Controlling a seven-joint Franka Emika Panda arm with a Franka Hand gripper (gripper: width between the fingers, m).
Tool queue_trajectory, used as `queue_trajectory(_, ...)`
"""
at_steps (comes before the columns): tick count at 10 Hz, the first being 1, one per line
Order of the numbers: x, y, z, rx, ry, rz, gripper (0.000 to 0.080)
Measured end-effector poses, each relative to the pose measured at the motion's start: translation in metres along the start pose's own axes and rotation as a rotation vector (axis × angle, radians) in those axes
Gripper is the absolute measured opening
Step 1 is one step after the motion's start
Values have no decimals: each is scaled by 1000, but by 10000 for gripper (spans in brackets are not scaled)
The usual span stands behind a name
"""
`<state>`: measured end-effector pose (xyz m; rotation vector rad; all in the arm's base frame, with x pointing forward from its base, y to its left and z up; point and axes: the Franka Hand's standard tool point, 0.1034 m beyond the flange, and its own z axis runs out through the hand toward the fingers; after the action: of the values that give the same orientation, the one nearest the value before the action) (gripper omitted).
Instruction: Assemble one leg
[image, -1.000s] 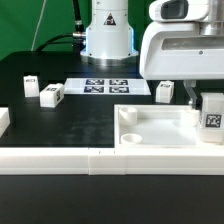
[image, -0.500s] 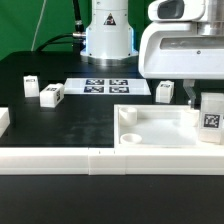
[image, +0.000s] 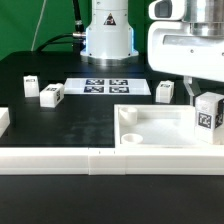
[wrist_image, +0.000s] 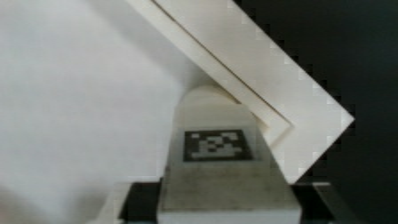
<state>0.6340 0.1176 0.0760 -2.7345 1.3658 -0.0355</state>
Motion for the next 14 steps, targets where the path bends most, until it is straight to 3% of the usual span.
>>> queue_trajectory(2,-3,-1,1,-1,2,232,292)
queue_trajectory(4,-4,0,1,20,10,490,292)
queue_trajectory(6,-4,0,1,22,7,684,292)
queue_trajectory(10,-4,0,2,26,-5,803,297)
queue_trajectory(11,-4,0,2,26,-5,762,516)
queue_trajectory(12,-4,-1,2,26,-5,738,516)
queue_trajectory(13,-4,0,1,26,-4,684,621)
queue_trajectory(14,-4,0,1,24,-3,572,621)
